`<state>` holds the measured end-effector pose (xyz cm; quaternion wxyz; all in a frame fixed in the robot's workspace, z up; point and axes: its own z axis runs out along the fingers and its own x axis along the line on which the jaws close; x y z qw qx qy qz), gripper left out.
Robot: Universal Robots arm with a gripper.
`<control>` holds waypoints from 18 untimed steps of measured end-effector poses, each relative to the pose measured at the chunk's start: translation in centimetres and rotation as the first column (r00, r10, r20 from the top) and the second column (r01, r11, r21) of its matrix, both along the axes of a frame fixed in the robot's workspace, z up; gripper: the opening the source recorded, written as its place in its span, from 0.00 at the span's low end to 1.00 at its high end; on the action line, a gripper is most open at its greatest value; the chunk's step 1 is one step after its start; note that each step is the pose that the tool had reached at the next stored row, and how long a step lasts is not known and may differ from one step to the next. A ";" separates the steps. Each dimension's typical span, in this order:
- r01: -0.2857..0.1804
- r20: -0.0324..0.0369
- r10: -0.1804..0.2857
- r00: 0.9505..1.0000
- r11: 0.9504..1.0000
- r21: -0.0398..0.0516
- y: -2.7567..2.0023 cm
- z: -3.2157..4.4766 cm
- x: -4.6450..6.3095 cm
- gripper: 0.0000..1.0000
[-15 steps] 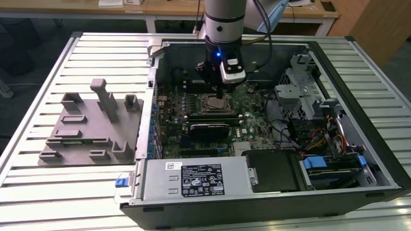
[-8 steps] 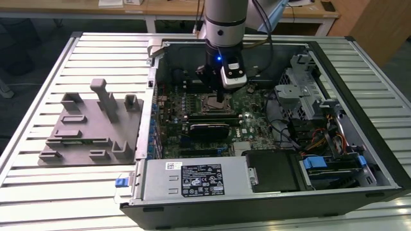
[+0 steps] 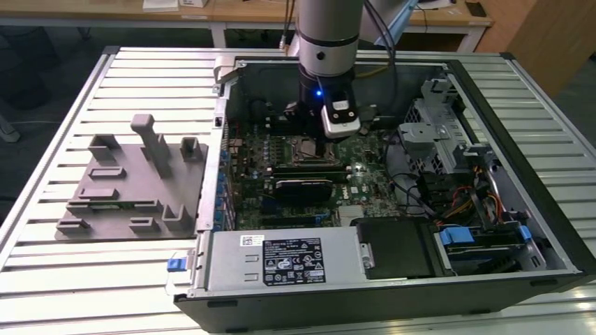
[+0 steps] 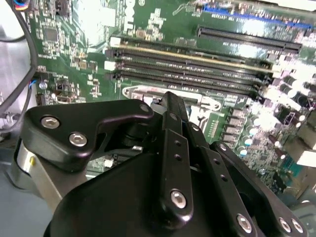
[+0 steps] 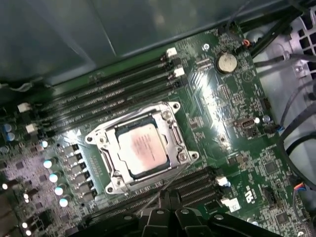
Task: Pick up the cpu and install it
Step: 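Install the second cpu locking lever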
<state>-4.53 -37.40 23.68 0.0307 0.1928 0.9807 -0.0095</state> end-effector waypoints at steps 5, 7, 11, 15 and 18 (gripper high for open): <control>-0.037 0.000 0.037 0.999 0.999 0.000 -0.28 -0.15 0.0 0.11; -0.058 0.000 0.058 0.998 0.998 0.000 -0.33 -0.20 -0.1 0.11; -0.088 0.000 0.088 0.996 0.996 0.000 -0.51 -0.26 -0.2 0.11; -0.111 0.000 0.111 0.994 0.994 0.000 -0.71 -0.43 -0.5 0.11; -0.144 0.000 0.144 0.990 0.990 0.000 -0.74 -0.58 -0.6 0.11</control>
